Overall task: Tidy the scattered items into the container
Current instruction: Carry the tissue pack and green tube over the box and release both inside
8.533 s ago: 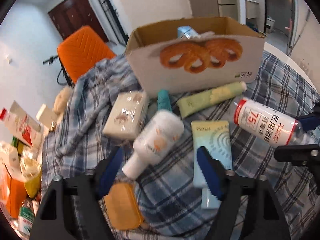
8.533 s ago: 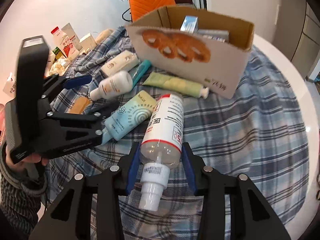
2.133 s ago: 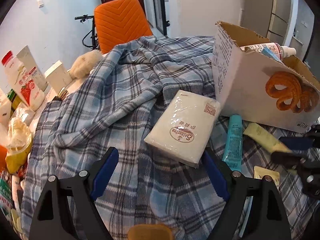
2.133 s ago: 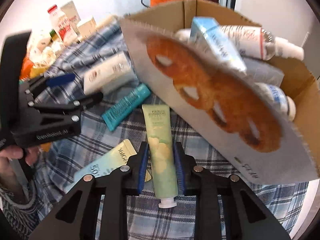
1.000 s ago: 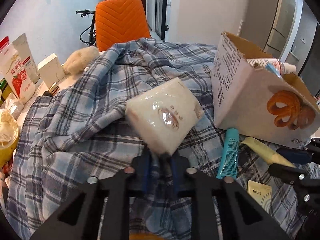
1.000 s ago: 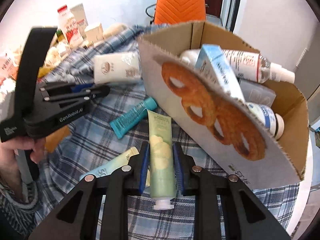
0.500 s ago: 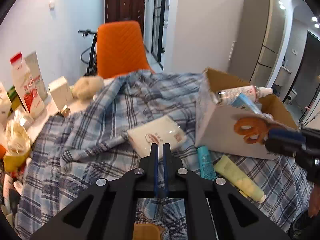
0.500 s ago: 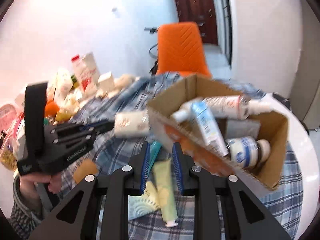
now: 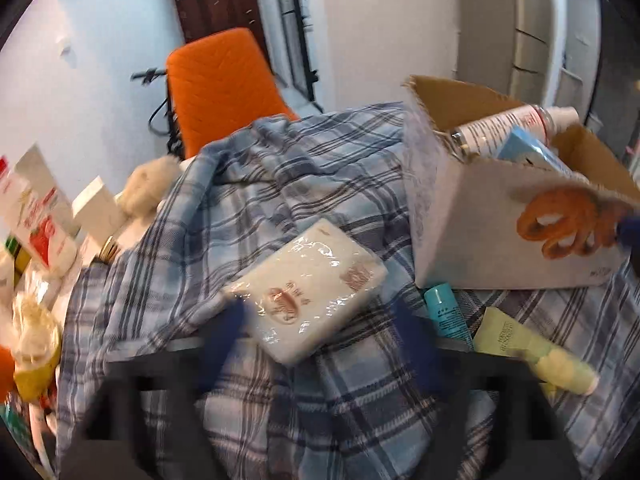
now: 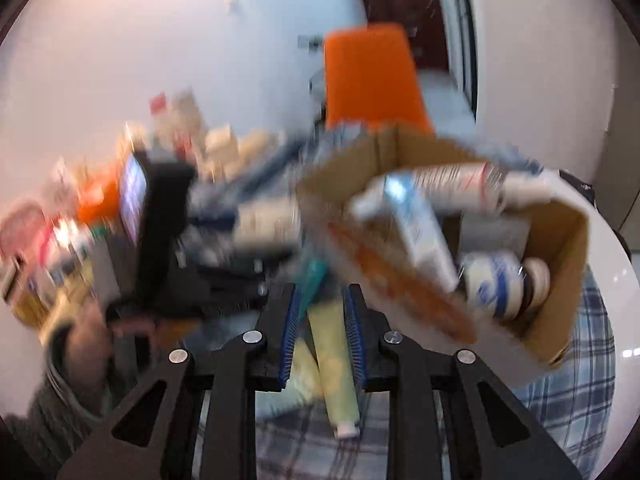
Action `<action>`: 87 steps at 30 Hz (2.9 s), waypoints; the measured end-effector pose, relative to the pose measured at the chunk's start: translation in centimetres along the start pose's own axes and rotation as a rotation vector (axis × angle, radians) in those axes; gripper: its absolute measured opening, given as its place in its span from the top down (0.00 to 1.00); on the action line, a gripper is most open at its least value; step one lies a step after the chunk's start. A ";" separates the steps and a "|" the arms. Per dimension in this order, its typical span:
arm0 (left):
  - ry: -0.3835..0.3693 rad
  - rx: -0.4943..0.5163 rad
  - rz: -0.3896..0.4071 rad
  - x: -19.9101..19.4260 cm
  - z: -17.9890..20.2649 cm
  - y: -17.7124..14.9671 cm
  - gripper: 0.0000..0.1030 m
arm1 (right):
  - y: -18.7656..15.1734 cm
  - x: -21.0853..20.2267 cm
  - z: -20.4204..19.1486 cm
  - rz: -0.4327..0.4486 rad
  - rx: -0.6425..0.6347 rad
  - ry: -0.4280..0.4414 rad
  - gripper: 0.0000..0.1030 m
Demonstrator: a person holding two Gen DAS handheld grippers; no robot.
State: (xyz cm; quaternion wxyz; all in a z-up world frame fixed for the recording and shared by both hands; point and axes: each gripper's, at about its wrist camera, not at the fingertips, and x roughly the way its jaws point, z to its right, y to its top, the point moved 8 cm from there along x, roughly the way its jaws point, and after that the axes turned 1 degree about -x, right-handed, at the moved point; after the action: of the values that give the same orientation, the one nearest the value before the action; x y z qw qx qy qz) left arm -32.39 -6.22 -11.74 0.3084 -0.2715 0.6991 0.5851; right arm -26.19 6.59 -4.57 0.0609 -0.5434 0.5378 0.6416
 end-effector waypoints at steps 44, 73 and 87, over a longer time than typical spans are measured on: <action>-0.051 -0.204 0.078 -5.2 -3.0 0.8 0.65 | 2.3 -3.9 3.1 0.226 0.155 -0.092 0.82; -0.197 -0.038 0.101 -7.4 8.7 8.5 0.65 | 3.4 -6.9 8.8 0.437 0.338 -0.446 0.83; -0.190 0.002 -0.013 -3.9 10.8 7.8 0.47 | 1.6 -4.7 8.6 0.260 0.332 -0.426 0.82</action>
State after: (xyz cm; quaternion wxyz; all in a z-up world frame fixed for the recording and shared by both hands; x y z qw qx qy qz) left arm -34.34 5.76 -5.07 0.3774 -0.2191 0.6654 0.6056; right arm -30.77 14.87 -1.45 0.1779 -0.3057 0.6755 0.6470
